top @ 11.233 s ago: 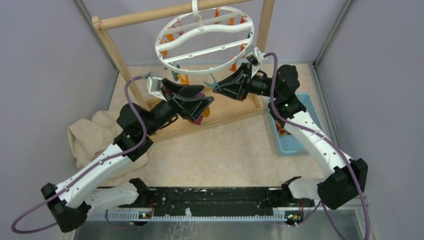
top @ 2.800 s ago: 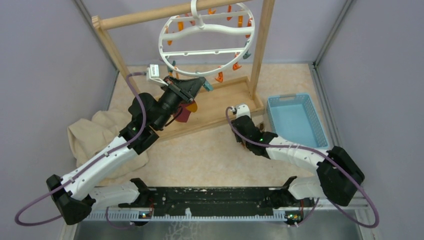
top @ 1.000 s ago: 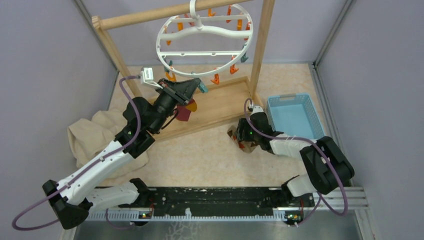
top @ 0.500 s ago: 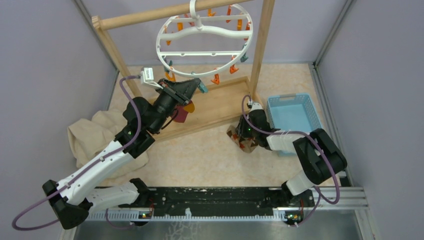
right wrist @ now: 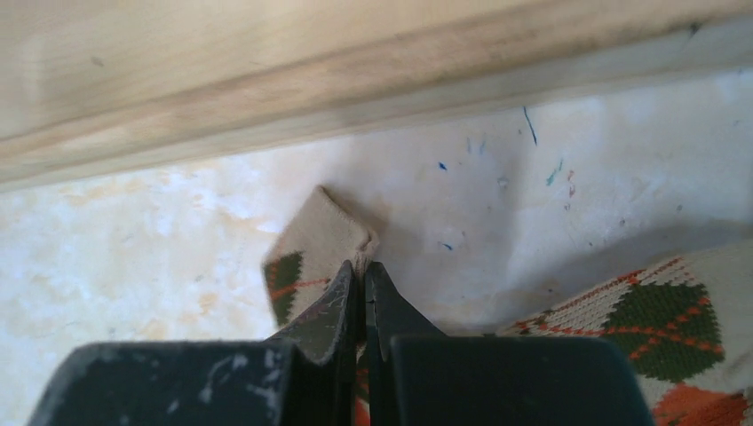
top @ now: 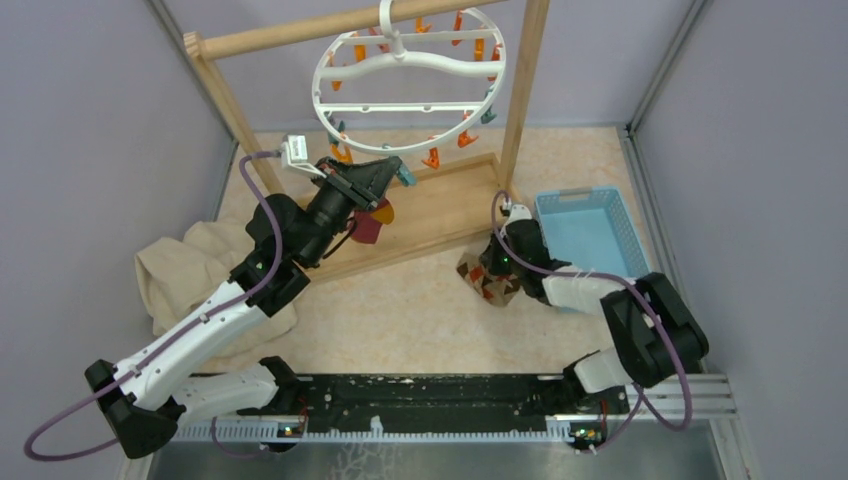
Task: Clip the socks to the hanger
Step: Pick up the sock at the center of the board.
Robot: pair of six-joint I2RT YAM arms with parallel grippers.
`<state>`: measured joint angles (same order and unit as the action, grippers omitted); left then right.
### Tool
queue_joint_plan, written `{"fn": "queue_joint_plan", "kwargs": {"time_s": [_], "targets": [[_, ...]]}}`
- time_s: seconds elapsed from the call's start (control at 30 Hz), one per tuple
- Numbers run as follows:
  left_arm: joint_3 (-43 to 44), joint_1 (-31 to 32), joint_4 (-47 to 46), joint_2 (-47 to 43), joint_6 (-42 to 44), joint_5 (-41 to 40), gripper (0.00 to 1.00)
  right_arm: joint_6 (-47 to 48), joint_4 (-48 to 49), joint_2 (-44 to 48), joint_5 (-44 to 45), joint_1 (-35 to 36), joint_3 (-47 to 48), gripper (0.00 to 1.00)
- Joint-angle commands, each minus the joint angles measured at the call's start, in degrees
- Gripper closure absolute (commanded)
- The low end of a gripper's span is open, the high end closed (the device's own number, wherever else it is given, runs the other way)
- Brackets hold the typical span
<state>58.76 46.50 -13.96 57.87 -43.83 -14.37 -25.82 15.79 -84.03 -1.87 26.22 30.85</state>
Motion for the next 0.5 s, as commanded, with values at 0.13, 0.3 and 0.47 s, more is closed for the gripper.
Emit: {"fn": "queue_joint_plan", "kwargs": {"time_s": [0.13, 0.3, 0.47], "targets": [[-0.3, 0.2, 1.5, 0.6, 0.7, 2.9, 1.00, 8.4, -1.1, 22.8, -5.3, -0.4, 0.6, 1.00], [1.0, 0.2, 1.4, 1.9, 0.7, 4.8, 1.00, 10.3, 0.6, 35.4, -19.4, -0.4, 0.5, 1.00], [0.9, 0.2, 0.8, 2.2, 0.6, 5.7, 1.00, 11.2, -1.3, 40.4, -32.1, -0.4, 4.8, 1.00]]}}
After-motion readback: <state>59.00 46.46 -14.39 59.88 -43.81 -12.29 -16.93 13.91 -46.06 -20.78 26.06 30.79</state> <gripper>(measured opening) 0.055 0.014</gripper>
